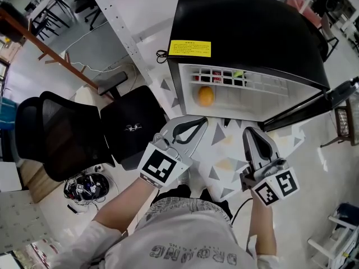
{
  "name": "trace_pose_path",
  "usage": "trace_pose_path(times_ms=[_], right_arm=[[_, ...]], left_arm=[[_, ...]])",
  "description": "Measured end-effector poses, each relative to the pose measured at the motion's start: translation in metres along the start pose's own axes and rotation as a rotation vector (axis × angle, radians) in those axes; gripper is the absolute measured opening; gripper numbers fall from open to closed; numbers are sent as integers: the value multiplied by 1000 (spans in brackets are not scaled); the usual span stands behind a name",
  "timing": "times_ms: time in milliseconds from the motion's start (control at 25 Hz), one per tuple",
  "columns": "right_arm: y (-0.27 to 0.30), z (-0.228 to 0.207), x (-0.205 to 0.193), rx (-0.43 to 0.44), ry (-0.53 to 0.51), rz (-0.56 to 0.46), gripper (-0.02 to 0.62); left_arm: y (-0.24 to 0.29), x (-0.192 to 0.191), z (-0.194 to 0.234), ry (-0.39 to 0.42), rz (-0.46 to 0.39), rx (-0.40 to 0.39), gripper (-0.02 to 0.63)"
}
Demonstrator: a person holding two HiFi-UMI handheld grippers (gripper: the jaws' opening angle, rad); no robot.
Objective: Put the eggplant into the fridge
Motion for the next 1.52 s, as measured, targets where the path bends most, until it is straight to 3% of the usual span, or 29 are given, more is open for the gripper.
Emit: trace_pose_path(times_ms=[360,1520], right_arm=[[0,2,-3,20,2,15,0],[-6,0,0,51,12,26,0]], left_arm=[[0,-4,-5,-25,-1,-24,8],[2,6,-10,-45,-18,1,8]])
Point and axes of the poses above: the fingertips, and each gripper's own axes: y forward along the fingers, z to its left, x out of its top, the point moved 4 cm from there along -y, backward along the fingers, and after that the axes turned 13 degrees about x, right-handed, at the moved point
